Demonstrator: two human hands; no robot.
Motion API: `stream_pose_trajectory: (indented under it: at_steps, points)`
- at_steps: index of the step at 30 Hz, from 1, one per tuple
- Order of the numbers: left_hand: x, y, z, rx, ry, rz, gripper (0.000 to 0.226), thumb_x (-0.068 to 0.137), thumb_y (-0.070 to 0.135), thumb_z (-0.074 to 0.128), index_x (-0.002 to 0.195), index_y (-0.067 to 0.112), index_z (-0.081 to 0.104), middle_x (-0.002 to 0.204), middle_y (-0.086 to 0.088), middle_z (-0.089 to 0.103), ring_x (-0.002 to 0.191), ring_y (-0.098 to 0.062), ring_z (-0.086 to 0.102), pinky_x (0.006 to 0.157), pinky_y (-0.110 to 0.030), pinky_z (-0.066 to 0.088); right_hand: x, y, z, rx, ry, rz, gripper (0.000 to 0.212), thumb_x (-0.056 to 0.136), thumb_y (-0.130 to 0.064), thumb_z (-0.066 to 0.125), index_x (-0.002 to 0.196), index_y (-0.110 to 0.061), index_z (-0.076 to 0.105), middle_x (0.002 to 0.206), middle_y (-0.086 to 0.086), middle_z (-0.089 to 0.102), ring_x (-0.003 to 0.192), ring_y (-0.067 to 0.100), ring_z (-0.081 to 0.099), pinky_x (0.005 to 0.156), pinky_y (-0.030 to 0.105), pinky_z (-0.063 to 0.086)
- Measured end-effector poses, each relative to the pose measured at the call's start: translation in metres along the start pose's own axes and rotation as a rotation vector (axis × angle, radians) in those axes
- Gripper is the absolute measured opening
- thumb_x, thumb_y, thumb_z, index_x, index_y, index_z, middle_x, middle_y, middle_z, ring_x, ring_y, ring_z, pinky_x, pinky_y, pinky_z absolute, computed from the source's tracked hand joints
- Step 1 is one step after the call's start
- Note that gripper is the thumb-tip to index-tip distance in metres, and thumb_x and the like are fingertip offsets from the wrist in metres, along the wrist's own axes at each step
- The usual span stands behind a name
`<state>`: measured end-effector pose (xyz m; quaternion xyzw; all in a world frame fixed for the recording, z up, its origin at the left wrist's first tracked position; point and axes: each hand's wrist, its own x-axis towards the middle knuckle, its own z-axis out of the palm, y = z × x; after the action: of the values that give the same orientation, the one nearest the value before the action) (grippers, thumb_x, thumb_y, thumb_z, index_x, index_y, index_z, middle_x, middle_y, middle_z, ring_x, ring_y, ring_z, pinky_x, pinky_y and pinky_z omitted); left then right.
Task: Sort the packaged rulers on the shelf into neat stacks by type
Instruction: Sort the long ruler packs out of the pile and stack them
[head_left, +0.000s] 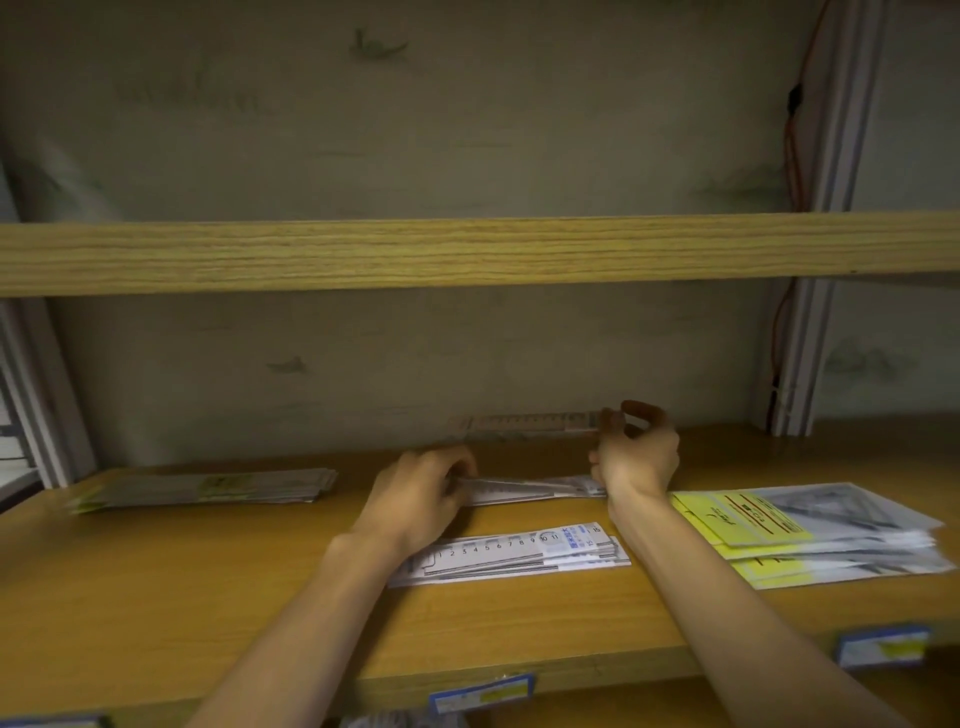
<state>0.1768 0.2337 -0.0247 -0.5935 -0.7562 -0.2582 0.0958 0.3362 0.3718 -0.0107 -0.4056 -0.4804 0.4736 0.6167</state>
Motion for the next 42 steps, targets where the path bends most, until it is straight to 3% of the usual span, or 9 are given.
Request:
stream_pose_trajectory:
  at_steps: [8,11,18,22,26,31,36,40,42]
  points:
    - [-0.020,0.008,-0.015,-0.075,0.243,0.003,0.019,0.082,0.012,0.062,0.094,0.026,0.065,0.097,0.009,0.068,0.091,-0.014,0.063,0.076,-0.032,0.052,-0.012,-0.011,-0.009,-0.064,0.017,-0.046,0.017,0.093,-0.013,0.059,0.110,-0.015,0.057,0.080,0.016,0.069,0.038,0.011,0.056,0.040,0.023,0.047]
    - [-0.034,0.000,-0.024,-0.057,0.363,-0.018,0.020,0.078,0.009,0.065,0.090,0.024,0.066,0.094,0.008,0.070,0.090,-0.015,0.065,0.072,-0.029,0.050,-0.017,-0.015,-0.022,-0.065,0.029,-0.039,0.019,0.093,-0.014,0.059,0.112,-0.015,0.057,0.081,0.015,0.070,0.041,0.010,0.058,0.034,0.017,0.042]
    - [-0.049,-0.009,-0.027,-0.168,0.637,-0.157,0.018,0.080,0.003,0.065,0.095,0.014,0.065,0.093,0.000,0.068,0.088,-0.020,0.064,0.078,-0.039,0.053,-0.030,-0.025,-0.036,-0.040,0.009,-0.030,0.017,0.095,-0.011,0.056,0.112,-0.012,0.052,0.065,0.010,0.065,0.032,0.008,0.053,0.031,0.018,0.038]
    - [-0.054,-0.002,-0.021,-0.140,0.614,-0.111,0.019,0.083,0.006,0.067,0.099,0.015,0.063,0.096,0.000,0.066,0.092,-0.021,0.063,0.082,-0.044,0.052,-0.048,-0.022,-0.042,-0.037,-0.107,-0.042,0.015,0.095,-0.009,0.056,0.107,-0.015,0.051,0.063,0.010,0.063,0.038,0.013,0.052,0.036,0.024,0.039]
    - [-0.056,0.001,-0.021,-0.088,0.610,-0.082,0.020,0.082,0.007,0.068,0.098,0.017,0.062,0.096,0.001,0.067,0.093,-0.023,0.063,0.083,-0.044,0.049,-0.064,-0.012,-0.049,-0.066,-0.207,-0.058,0.020,0.094,-0.015,0.060,0.112,-0.020,0.054,0.066,0.004,0.065,0.045,0.008,0.054,0.039,0.020,0.040]
    - [-0.059,-0.003,-0.021,-0.114,0.646,-0.069,0.019,0.083,0.006,0.067,0.098,0.016,0.061,0.094,0.003,0.065,0.091,-0.021,0.062,0.081,-0.048,0.050,-0.074,-0.004,-0.053,-0.156,-0.268,-0.095,0.024,0.091,-0.019,0.064,0.115,-0.021,0.060,0.079,-0.007,0.070,0.073,0.010,0.069,0.067,0.036,0.060]
    - [-0.059,-0.003,-0.020,-0.107,0.621,-0.073,0.018,0.083,0.007,0.067,0.098,0.017,0.061,0.094,0.003,0.066,0.091,-0.020,0.062,0.083,-0.048,0.050,-0.074,-0.002,-0.055,-0.263,-0.296,-0.146,0.023,0.090,-0.022,0.066,0.112,-0.021,0.062,0.086,-0.007,0.071,0.069,0.009,0.068,0.061,0.031,0.059]
    - [-0.059,0.000,-0.019,-0.096,0.595,-0.055,0.018,0.083,0.008,0.068,0.096,0.019,0.061,0.093,0.006,0.065,0.090,-0.017,0.062,0.085,-0.045,0.047,-0.073,0.001,-0.053,-0.396,-0.283,-0.202,0.021,0.088,-0.027,0.066,0.108,-0.026,0.061,0.102,-0.003,0.071,0.061,0.006,0.062,0.052,0.020,0.043]
    - [-0.059,0.000,-0.019,-0.090,0.588,-0.045,0.019,0.083,0.008,0.068,0.096,0.020,0.061,0.093,0.007,0.065,0.090,-0.016,0.061,0.085,-0.043,0.046,-0.074,0.001,-0.053,-0.436,-0.280,-0.234,0.022,0.088,-0.027,0.066,0.109,-0.024,0.061,0.096,-0.005,0.071,0.055,0.005,0.057,0.051,0.019,0.040]
